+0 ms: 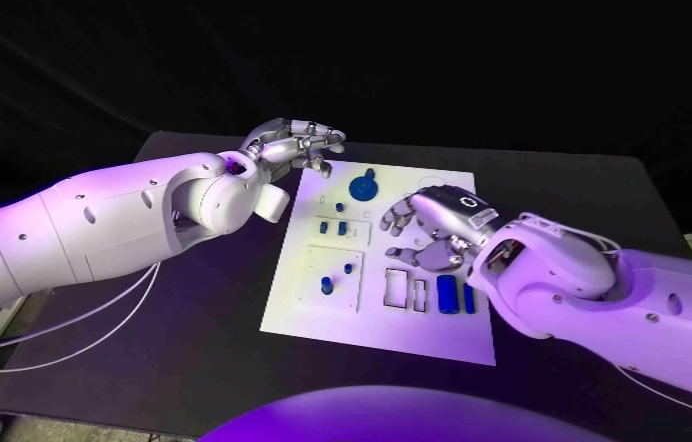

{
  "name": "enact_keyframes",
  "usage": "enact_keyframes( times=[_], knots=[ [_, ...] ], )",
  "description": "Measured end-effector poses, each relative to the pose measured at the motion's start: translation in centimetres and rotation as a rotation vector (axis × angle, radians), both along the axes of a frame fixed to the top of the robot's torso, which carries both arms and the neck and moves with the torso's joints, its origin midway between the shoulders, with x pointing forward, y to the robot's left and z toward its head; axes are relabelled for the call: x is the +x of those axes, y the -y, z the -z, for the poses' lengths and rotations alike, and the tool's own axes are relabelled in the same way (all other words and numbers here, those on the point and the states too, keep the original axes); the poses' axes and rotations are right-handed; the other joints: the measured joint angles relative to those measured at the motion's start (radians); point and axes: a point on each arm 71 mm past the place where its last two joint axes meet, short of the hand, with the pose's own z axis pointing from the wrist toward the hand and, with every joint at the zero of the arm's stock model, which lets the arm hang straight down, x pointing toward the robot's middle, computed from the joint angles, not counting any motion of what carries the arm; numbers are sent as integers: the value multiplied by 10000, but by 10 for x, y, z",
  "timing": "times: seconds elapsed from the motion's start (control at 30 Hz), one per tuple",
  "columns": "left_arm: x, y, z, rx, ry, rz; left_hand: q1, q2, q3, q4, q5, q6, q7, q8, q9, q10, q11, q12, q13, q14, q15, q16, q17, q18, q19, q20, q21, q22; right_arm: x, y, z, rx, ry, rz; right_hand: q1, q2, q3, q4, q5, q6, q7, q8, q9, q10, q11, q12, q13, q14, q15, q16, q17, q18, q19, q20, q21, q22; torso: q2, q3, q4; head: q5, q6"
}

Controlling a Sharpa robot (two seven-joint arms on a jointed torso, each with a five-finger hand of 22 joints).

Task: Assemble the parts on the task board

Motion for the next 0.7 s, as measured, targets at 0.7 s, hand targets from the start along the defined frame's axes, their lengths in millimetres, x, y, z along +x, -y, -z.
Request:
enact_keyframes(
  times=[0.7],
  knots=[
    [-1, -1, 3, 63, -85, 0, 0, 0, -27, 27, 0, 1, 0, 0, 0, 0, 0, 0, -9, 0, 0, 0, -10, 0, -1, 0, -39, -11, -18, 117, 29, 128, -3825, 4521, -107, 713, -4381, 2274, 591, 101, -640, 600, 1913, 1078, -778, 5753, 6659, -2, -601, 454, 315, -111, 528, -606, 1323, 301, -107, -62, -222, -1000, 70]
  ],
)
